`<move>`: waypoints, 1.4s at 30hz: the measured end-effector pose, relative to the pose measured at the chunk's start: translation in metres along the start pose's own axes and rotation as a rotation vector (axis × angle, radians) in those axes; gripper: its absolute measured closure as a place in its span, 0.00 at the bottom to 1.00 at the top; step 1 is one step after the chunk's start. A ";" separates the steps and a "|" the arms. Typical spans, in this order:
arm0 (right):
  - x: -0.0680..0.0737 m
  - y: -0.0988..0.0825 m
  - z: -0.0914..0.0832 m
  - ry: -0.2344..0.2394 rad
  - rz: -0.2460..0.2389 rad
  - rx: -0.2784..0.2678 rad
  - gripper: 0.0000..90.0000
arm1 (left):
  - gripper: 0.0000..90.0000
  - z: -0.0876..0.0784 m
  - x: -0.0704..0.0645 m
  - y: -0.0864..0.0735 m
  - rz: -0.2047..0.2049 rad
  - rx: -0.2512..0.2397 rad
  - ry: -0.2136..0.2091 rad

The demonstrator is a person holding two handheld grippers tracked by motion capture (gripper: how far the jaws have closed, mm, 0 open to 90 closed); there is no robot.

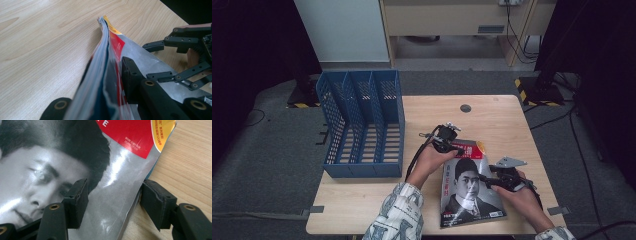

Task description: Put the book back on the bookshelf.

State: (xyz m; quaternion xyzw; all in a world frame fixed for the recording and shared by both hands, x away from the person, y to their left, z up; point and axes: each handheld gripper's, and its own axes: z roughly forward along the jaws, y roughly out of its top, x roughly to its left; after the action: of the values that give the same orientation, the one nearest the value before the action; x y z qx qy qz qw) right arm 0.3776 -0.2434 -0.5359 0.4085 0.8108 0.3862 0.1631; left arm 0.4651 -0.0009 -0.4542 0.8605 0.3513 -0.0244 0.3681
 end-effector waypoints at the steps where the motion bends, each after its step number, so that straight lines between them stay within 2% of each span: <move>1: 0.001 0.000 0.000 -0.003 -0.003 -0.002 0.44 | 0.90 0.001 0.000 0.000 0.001 0.001 0.001; 5: 0.001 0.001 -0.001 -0.001 -0.008 0.003 0.42 | 0.93 0.000 0.000 0.001 -0.011 0.004 0.003; 7: -0.002 0.004 -0.003 0.035 0.000 0.002 0.36 | 0.94 -0.003 -0.001 0.001 -0.016 -0.001 0.006; 10: -0.003 0.009 -0.014 0.051 0.017 -0.058 0.33 | 0.95 -0.011 -0.005 0.003 -0.026 -0.028 -0.008; 13: -0.006 0.008 -0.021 0.014 0.008 -0.049 0.33 | 0.95 -0.016 -0.008 0.005 -0.018 -0.030 -0.002; 14: -0.009 0.006 -0.022 0.002 0.007 -0.035 0.33 | 0.96 -0.024 -0.011 0.008 -0.016 -0.035 0.005; 19: -0.027 0.001 -0.030 -0.071 0.077 -0.033 0.33 | 0.96 -0.041 -0.020 0.015 0.008 -0.058 0.014; 21: -0.030 -0.002 -0.029 -0.102 0.077 0.003 0.32 | 0.96 -0.046 -0.022 0.019 0.014 -0.055 0.022; 23: -0.031 -0.005 -0.026 -0.113 0.075 0.026 0.32 | 0.96 -0.051 -0.025 0.022 0.019 -0.055 0.033; 26: -0.030 -0.005 -0.024 -0.118 0.067 0.041 0.32 | 0.96 -0.058 -0.029 0.025 0.025 -0.066 0.039; 31: -0.027 -0.007 -0.019 -0.127 0.023 0.086 0.31 | 0.96 -0.067 -0.034 0.030 0.039 -0.067 0.052; 36: -0.026 -0.008 -0.017 -0.113 0.027 0.078 0.28 | 0.96 -0.079 -0.037 0.039 0.059 -0.064 0.069; 42: -0.025 -0.009 -0.015 -0.109 0.033 0.066 0.25 | 0.96 -0.090 -0.038 0.046 0.046 -0.088 0.071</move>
State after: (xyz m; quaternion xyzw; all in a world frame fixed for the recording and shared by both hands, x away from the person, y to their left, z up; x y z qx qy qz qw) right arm 0.3791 -0.2738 -0.5341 0.4476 0.8061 0.3390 0.1869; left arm 0.4454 0.0132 -0.3491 0.8517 0.3448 0.0301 0.3934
